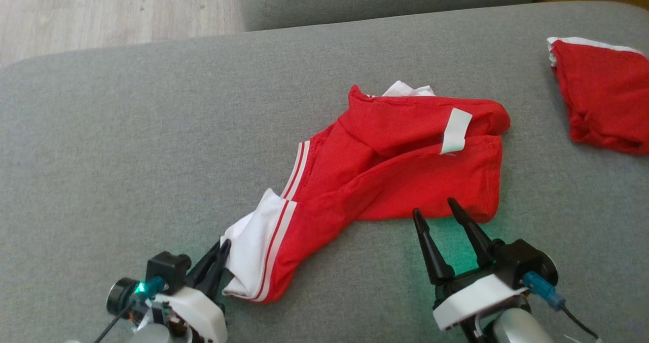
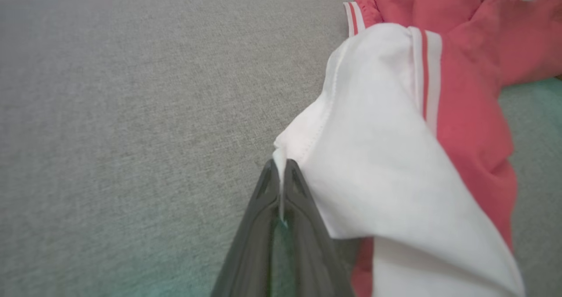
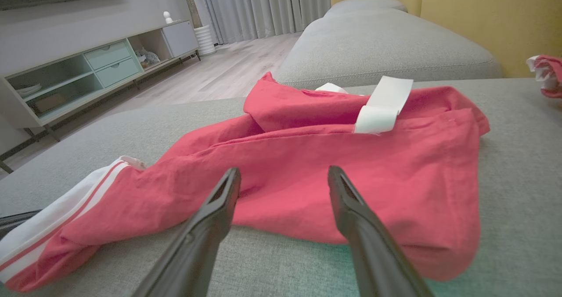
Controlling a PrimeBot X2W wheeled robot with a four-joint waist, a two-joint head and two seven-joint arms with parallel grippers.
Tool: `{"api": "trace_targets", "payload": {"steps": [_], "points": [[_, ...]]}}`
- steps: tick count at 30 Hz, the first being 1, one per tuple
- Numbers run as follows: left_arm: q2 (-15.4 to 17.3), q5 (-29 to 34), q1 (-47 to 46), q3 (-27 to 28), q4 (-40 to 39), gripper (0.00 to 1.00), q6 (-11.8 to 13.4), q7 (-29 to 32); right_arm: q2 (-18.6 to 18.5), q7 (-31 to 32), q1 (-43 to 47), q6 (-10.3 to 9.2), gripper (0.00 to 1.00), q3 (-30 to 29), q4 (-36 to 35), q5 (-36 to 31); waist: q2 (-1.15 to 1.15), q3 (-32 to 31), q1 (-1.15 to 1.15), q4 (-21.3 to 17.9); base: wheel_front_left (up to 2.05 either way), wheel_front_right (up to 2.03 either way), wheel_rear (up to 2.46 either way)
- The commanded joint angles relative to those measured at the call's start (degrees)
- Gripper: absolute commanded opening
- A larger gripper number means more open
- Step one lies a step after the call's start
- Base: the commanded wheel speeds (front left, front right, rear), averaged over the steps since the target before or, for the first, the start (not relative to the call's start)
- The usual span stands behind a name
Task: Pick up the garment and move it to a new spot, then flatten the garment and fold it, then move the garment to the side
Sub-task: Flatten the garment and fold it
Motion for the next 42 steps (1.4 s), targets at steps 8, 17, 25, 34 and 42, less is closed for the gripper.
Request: {"api": "trace_targets", "payload": {"steps": [8,17,25,34,42], "points": [[3.2,2.3,-4.6,3.9,-2.8,0.0,2.7,-7.4,-0.1,-0.2,-2.1,-0.05,1.0,-2.8,1.8,1.8,0.0,-1.0,0.0,0.0,0.0,0.0,0.0],[8.5,5.7,-8.8,7.3,-11.5,0.0,5.1,-9.5,-2.8,-0.2,-12.9,-0.05,1.0,-10.3,9.9,3.0,0.0,0.5,0.0,0.3,0.0,0.0,0.0],[9.9,6.4,-10.1,7.4,-14.2,0.0,5.5,-9.2,-6.7,2.0,-21.9,-0.05,1.0,-4.9,23.2,9.2,0.0,0.7,0.0,0.9,0.0,0.0,0.0],[10.2,6.2,-9.2,6.4,-14.5,0.0,5.5,-8.8,-9.3,1.1,-25.7,-0.05,0.91,3.3,28.6,16.2,0.0,0.1,0.0,1.2,0.0,0.0,0.0],[10.3,6.1,-9.1,5.7,-14.7,0.0,5.6,-8.5,-10.2,0.1,-27.7,-0.05,0.5,6.9,31.3,18.4,0.0,-0.1,0.0,1.7,0.0,0.0,0.0]]}}
